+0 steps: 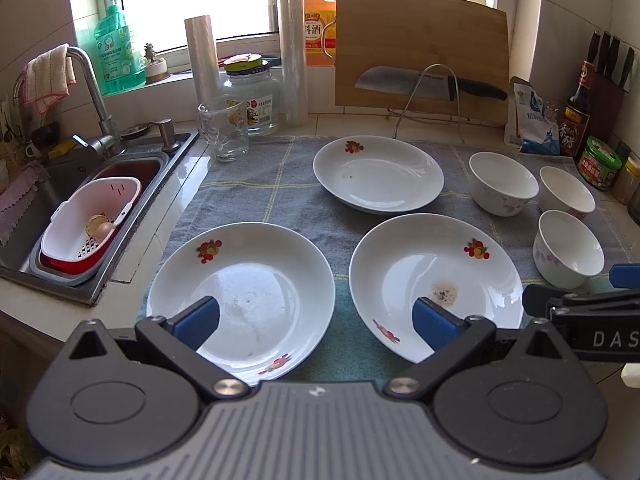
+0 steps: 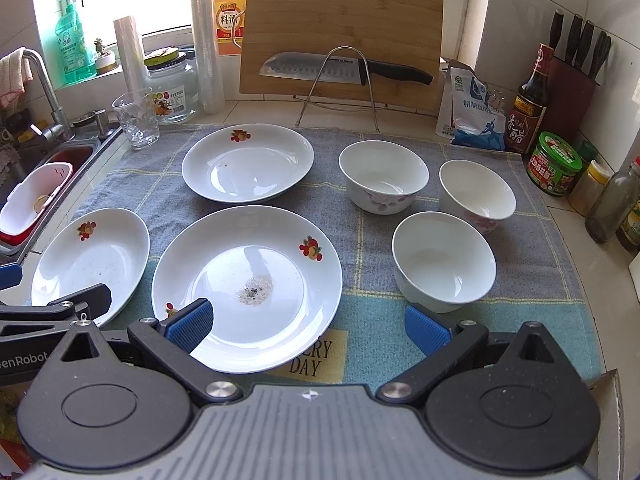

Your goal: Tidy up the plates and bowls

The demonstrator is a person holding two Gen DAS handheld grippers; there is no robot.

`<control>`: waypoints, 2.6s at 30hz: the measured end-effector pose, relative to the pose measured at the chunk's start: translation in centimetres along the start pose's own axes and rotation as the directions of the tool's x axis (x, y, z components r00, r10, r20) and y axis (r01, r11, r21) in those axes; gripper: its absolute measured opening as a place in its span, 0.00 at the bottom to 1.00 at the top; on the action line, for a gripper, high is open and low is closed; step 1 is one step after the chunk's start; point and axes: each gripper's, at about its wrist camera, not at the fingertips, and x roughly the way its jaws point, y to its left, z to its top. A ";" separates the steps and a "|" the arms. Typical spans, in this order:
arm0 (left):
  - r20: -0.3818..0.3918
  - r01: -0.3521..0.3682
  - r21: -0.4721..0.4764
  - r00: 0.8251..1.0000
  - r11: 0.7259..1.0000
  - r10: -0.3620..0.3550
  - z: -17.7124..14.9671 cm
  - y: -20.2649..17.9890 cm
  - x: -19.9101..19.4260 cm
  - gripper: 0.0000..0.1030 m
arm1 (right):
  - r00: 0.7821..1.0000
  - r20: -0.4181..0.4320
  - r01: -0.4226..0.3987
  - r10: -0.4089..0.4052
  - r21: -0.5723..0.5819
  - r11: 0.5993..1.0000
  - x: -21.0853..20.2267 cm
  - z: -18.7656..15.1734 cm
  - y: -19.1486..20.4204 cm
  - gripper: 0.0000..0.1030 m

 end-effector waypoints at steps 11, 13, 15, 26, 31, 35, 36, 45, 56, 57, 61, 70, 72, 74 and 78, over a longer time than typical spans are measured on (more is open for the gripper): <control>0.040 -0.009 -0.027 0.999 1.000 0.010 -0.7 -0.8 -0.6 0.99 | 0.995 0.035 -0.087 0.090 -0.067 0.994 0.0 0.5 -1.4 1.00; 0.066 -0.015 -0.033 0.998 0.999 0.017 -1.0 -0.9 -0.9 0.99 | 0.993 0.049 -0.106 0.111 -0.080 0.991 0.1 0.8 -1.8 1.00; 0.091 -0.021 -0.043 0.996 0.999 0.024 -1.2 -0.9 -1.3 0.99 | 0.989 0.060 -0.129 0.135 -0.096 0.987 0.2 1.1 -2.2 1.00; 0.129 -0.020 -0.094 0.991 0.995 0.033 -3.8 1.7 -1.3 0.99 | 0.939 0.076 -0.315 0.336 -0.210 0.926 1.8 2.4 -1.4 1.00; 0.131 -0.024 -0.073 0.991 0.997 0.033 -6.0 3.5 -0.4 0.99 | 0.920 0.069 -0.353 0.385 -0.280 0.893 2.9 2.9 0.5 1.00; 0.099 0.003 -0.073 0.995 0.997 0.004 -7.6 5.5 1.1 0.99 | 0.903 0.065 -0.377 0.424 -0.350 0.857 3.5 3.2 2.6 1.00; 0.095 -0.009 -0.075 0.995 0.997 0.016 -7.9 6.0 1.5 0.99 | 0.898 0.063 -0.385 0.435 -0.361 0.849 3.6 3.3 3.0 1.00; 0.093 -0.012 -0.020 0.996 1.000 0.014 -9.5 8.8 4.3 0.99 | 0.871 -0.019 -0.454 0.492 -0.414 0.789 6.1 3.8 7.9 1.00; 0.107 0.075 0.086 0.991 0.993 -0.084 -9.2 10.5 6.9 0.99 | 0.859 -0.121 -0.497 0.498 -0.433 0.752 9.7 5.2 11.2 1.00; 0.108 0.084 0.094 0.990 0.992 -0.094 -9.2 10.5 7.1 0.99 | 0.858 -0.133 -0.500 0.496 -0.438 0.748 10.2 5.4 11.6 1.00; 0.110 0.125 0.121 0.984 0.985 -0.138 -9.1 10.6 7.7 0.99 | 0.847 -0.153 -0.519 0.509 -0.444 0.731 11.6 6.6 12.5 1.00; 0.104 0.164 0.159 0.978 0.974 -0.181 -8.8 11.1 8.4 0.99 | 0.786 -0.246 -0.610 0.568 -0.459 0.645 15.5 9.3 15.0 0.80; 0.095 0.173 0.153 0.977 0.973 -0.189 -8.6 11.3 8.5 0.99 | 0.772 -0.276 -0.631 0.573 -0.447 0.634 16.7 9.9 15.6 0.76; 0.091 0.176 0.156 0.977 0.972 -0.191 -8.5 11.3 8.6 0.99 | 0.760 -0.299 -0.647 0.578 -0.440 0.623 17.7 10.3 15.9 0.71; 0.083 0.180 0.163 0.977 0.970 -0.195 -8.3 11.3 8.7 0.99 | 0.725 -0.360 -0.688 0.587 -0.410 0.599 19.7 11.1 16.5 0.63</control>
